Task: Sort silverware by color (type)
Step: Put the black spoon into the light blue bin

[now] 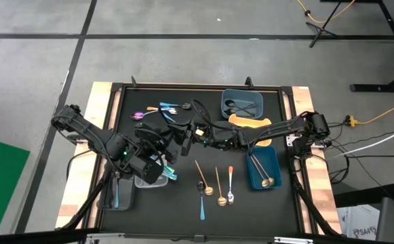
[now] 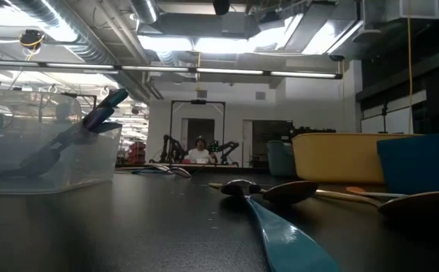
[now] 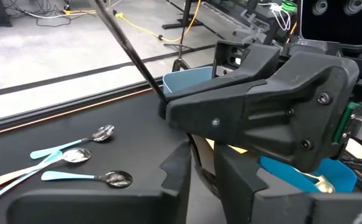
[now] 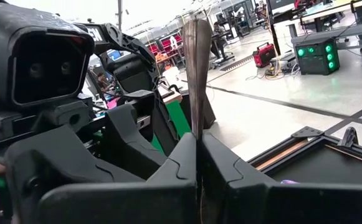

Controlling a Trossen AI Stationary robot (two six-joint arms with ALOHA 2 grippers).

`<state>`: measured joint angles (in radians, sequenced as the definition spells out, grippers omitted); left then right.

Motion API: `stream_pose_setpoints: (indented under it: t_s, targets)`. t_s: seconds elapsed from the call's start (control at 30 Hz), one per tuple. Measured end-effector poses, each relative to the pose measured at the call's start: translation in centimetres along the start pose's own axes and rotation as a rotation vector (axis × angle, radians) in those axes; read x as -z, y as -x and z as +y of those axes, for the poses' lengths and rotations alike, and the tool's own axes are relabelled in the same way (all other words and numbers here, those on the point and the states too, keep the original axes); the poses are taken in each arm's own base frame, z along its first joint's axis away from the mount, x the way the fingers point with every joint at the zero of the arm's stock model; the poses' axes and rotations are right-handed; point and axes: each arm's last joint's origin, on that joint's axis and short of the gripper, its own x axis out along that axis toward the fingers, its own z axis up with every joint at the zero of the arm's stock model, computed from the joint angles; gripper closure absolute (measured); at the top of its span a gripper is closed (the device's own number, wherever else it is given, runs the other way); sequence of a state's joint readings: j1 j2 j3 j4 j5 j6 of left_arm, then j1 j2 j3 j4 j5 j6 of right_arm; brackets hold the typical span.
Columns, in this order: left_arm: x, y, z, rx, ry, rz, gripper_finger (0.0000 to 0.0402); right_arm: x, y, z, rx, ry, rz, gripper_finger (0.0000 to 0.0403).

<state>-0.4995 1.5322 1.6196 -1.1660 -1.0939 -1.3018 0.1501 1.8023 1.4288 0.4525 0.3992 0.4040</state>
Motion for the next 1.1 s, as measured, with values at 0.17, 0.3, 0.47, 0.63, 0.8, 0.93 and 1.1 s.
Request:
stream_pose_setpoints:
  t_s: [0.17,0.3,0.47,0.63,0.8,0.93,1.1]
  targets:
    - [0.0,0.0,0.0,-0.001,-0.001,-0.001,0.0376,0.0,0.0,0.0,0.001,-0.01,0.002,0.0403]
    - [0.0,0.0,0.0,-0.002,-0.002,-0.003,0.0397,0.0,0.0,0.0,0.001,-0.009,0.002,0.0403]
    - [0.0,0.0,0.0,-0.002,-0.002,-0.003,0.0397,0.0,0.0,0.0,0.002,-0.006,0.003,0.0403]
    - [0.0,0.0,0.0,0.002,-0.005,0.012,0.0397,0.1,0.0,0.0,0.003,-0.004,0.007,0.0403]
    - [0.0,0.5,0.1,0.021,-0.033,0.033,0.0396,0.1,0.0,0.0,0.012,-0.005,0.002,0.0403]
    - [0.1,1.0,0.2,0.038,-0.04,0.042,0.0396,0.0,0.0,-0.1,0.031,-0.005,-0.008,0.0403]
    - [0.0,1.8,0.5,0.061,-0.047,0.05,0.0396,-0.2,-0.1,-0.3,0.047,-0.016,-0.023,0.0403]
